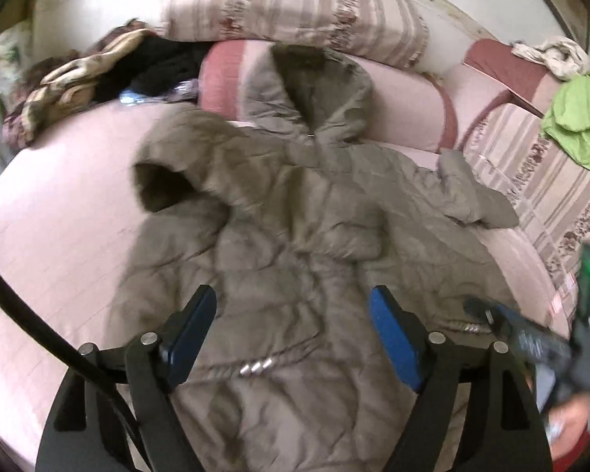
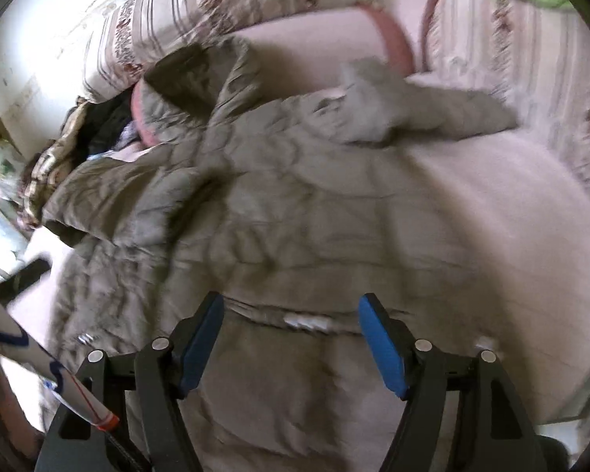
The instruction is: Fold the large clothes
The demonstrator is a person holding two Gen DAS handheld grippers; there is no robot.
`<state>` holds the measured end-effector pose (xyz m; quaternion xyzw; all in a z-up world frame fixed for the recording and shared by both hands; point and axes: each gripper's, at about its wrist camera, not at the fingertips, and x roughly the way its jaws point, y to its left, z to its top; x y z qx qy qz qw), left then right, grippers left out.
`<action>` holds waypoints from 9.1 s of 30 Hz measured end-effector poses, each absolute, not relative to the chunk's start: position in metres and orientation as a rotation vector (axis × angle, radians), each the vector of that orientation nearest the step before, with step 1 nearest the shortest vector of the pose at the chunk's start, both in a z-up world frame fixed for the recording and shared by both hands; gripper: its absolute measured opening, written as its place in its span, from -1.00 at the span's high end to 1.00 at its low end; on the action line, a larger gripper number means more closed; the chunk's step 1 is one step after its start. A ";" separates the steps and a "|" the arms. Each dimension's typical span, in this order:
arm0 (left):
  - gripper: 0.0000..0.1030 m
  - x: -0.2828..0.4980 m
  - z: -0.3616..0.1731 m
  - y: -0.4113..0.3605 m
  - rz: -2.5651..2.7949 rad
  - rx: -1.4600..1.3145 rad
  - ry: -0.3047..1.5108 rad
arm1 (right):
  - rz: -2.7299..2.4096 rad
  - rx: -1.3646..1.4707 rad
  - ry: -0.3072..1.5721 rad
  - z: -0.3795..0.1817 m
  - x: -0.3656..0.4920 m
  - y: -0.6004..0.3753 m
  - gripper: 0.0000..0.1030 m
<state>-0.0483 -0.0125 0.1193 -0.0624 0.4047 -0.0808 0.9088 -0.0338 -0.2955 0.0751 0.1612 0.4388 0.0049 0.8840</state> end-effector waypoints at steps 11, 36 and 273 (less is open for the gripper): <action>-0.54 -0.072 0.105 0.022 -0.029 -0.145 0.832 | 0.132 0.489 1.028 0.035 0.098 -0.227 -0.55; -0.54 -0.091 0.108 0.003 0.005 -0.044 0.800 | -0.172 0.161 1.032 0.039 0.141 -0.278 0.67; -0.69 -0.117 0.265 0.052 0.046 -0.005 0.454 | -0.210 -0.307 0.504 0.257 -0.022 -0.187 -0.40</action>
